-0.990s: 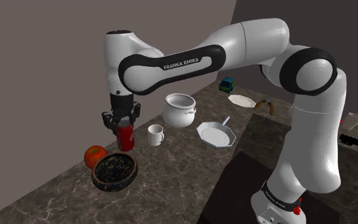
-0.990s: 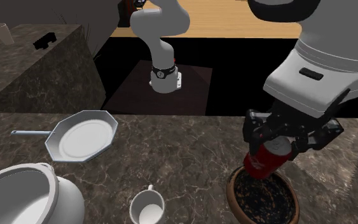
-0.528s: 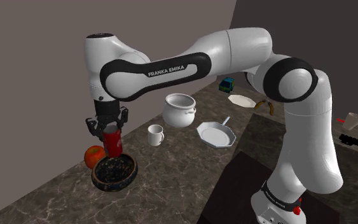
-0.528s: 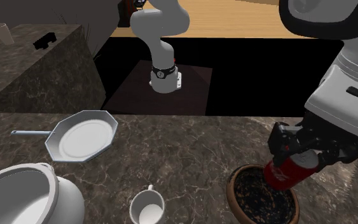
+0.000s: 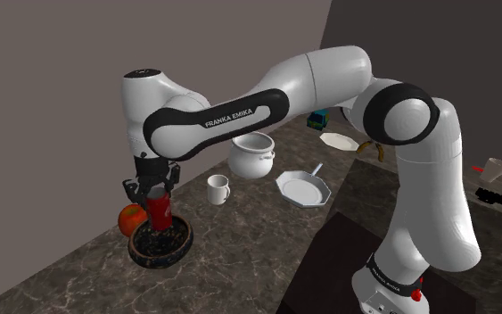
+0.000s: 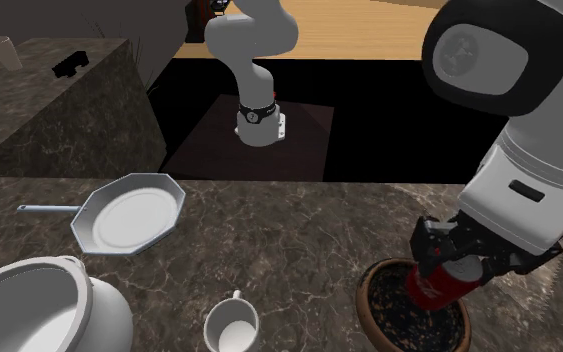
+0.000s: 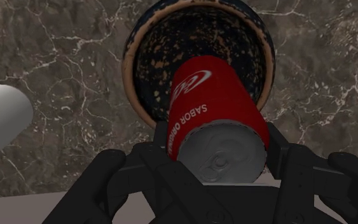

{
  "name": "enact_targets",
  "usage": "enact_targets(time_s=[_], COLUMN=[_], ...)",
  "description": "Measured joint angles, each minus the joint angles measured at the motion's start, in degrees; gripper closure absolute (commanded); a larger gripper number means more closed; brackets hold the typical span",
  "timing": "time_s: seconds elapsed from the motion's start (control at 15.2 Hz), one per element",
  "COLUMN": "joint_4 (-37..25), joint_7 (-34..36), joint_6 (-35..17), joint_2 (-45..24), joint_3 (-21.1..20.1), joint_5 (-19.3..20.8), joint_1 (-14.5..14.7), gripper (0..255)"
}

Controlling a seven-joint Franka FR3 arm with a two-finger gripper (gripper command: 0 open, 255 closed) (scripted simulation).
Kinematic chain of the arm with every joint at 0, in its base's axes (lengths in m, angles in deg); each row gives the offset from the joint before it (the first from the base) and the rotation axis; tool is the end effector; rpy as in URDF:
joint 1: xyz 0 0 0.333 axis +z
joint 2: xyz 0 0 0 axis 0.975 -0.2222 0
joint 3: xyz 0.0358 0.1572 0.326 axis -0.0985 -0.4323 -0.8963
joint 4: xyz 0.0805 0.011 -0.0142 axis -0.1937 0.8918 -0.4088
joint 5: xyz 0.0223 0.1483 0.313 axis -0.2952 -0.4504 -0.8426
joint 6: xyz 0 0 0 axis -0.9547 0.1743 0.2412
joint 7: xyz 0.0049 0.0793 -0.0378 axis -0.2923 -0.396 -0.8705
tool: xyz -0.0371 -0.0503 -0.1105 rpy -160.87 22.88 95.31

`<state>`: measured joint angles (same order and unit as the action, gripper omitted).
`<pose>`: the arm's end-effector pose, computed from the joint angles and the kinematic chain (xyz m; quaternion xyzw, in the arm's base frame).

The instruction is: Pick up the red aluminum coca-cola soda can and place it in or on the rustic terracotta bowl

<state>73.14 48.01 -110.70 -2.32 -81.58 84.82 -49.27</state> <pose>0.5305 0.4216 0.4354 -0.9991 -0.0388 -0.0179 0.0008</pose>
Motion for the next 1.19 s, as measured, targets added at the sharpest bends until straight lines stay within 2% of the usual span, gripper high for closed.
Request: enact_targets(time_s=[0.46,0.86,0.92,1.19], joint_4=[3.44,3.75,3.76,3.75], joint_7=[0.58,0.60,0.60,0.60], joint_6=[-4.74,-5.52,-5.53,-5.54], joint_2=[-1.36,-1.81,-1.81,-1.80], joint_3=[0.28,0.35,0.36,0.35], joint_5=[0.56,0.68,0.68,0.68], joint_1=[0.05,0.04,0.04,0.04], gripper=[255,255,0,0])
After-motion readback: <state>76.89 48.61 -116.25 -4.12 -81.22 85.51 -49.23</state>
